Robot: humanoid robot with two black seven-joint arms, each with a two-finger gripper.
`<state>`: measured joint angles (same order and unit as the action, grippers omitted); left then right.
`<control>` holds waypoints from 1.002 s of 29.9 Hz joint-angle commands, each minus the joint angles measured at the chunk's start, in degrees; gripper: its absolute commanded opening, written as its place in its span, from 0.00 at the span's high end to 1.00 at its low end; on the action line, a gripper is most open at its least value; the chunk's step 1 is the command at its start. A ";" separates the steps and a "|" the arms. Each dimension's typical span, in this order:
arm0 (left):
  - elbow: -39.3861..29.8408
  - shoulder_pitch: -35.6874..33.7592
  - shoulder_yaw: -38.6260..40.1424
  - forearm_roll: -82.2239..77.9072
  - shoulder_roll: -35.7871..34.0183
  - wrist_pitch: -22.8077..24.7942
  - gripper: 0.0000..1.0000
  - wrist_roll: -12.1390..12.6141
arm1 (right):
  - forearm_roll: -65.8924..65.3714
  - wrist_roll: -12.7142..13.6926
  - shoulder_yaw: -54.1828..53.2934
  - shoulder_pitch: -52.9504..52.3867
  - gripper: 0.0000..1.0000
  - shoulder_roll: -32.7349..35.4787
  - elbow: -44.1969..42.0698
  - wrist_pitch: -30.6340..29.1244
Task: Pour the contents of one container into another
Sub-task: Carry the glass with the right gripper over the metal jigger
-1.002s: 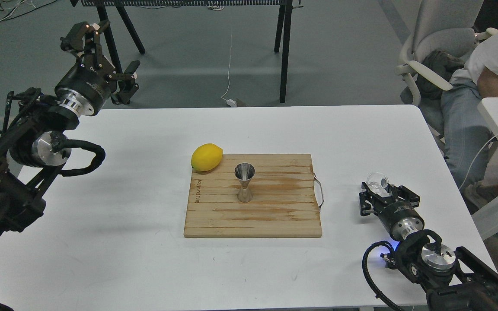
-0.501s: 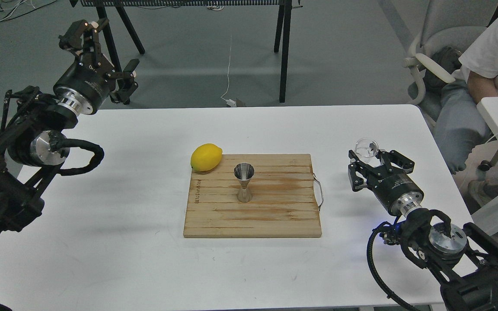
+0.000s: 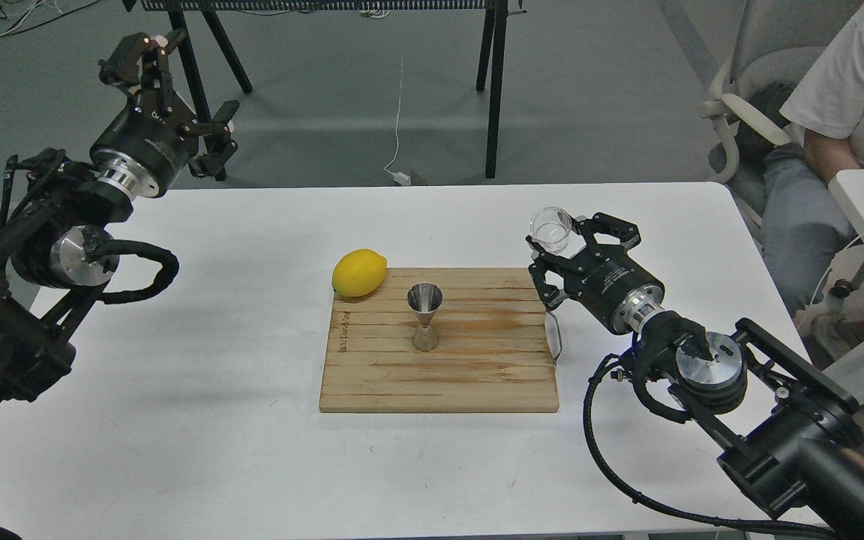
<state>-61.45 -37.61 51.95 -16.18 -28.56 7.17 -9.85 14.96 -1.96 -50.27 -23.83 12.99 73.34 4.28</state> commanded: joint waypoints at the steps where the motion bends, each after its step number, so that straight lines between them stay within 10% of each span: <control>1: 0.02 0.09 -0.09 -0.08 -0.01 0.04 0.00 0.00 | -0.81 0.03 1.92 -2.70 0.57 -0.59 -0.03 2.13; 30: 0.46 0.26 -0.09 -0.08 0.08 0.04 0.00 -0.08 | -21.20 0.11 14.41 -9.13 0.58 -6.57 -0.56 7.06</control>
<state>-60.99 -37.36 51.85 -16.26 -28.48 7.21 -9.93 -5.03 -1.84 -36.94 -32.68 6.43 72.64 11.34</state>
